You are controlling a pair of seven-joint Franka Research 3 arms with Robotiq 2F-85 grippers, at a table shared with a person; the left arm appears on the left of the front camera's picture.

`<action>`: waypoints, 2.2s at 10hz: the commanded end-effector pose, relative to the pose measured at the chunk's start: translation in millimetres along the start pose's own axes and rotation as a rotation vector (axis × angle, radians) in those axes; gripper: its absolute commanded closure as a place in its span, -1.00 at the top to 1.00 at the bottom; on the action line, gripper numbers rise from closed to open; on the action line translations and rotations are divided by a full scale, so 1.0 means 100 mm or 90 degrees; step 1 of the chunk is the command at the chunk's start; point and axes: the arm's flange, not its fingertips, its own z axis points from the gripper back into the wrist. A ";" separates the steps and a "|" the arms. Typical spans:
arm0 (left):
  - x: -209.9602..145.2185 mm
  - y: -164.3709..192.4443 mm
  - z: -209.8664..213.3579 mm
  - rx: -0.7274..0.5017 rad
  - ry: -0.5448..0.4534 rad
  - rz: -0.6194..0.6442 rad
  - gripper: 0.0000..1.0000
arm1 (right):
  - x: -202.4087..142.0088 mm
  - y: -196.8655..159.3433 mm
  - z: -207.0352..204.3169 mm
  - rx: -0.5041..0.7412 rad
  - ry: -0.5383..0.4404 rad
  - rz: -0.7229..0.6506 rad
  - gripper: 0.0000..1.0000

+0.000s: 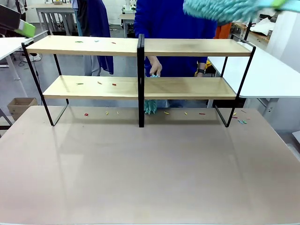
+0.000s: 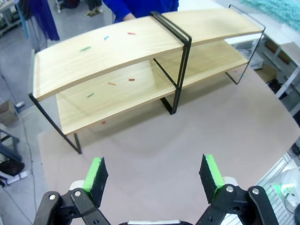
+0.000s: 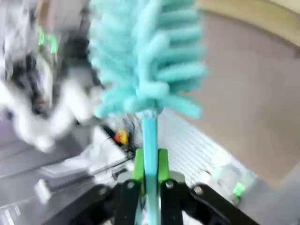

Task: Clean the shelves.
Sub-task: Clean a randomly selected level of the Shelf with the Duster, then clean another randomly selected level of the Shelf with the Duster.

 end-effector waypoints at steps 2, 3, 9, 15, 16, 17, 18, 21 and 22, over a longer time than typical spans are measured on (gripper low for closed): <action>0.00 0.01 0.00 -0.001 0.000 -0.002 1.00 | -0.98 -0.37 0.87 0.017 0.015 0.256 -0.74; 0.00 0.01 0.00 -0.001 0.000 -0.002 1.00 | -1.29 -0.46 1.08 -0.003 -0.036 0.297 -0.74; 0.00 0.01 0.00 -0.001 0.000 -0.002 1.00 | -1.69 -0.61 1.21 -0.025 -0.063 0.270 -0.74; 0.00 0.01 0.00 -0.001 0.000 -0.002 1.00 | -1.69 -0.61 1.21 -0.025 -0.063 0.270 -0.74; 0.00 0.01 0.00 -0.001 0.000 -0.002 1.00 | -1.69 -0.61 1.21 -0.025 -0.063 0.270 -0.74; 0.00 0.01 0.00 -0.001 0.000 -0.002 1.00 | -1.69 -0.61 1.21 -0.025 -0.063 0.270 -0.74; 0.00 0.01 0.00 -0.001 0.000 -0.002 1.00 | -1.69 -0.61 1.21 -0.025 -0.063 0.270 -0.74; 0.00 0.01 0.00 -0.001 0.000 -0.002 1.00 | -1.44 -0.23 0.87 -0.100 0.007 0.291 -0.74; 0.00 0.01 0.00 -0.001 0.000 -0.002 1.00 | -1.06 0.19 0.40 -0.163 0.096 0.324 -0.74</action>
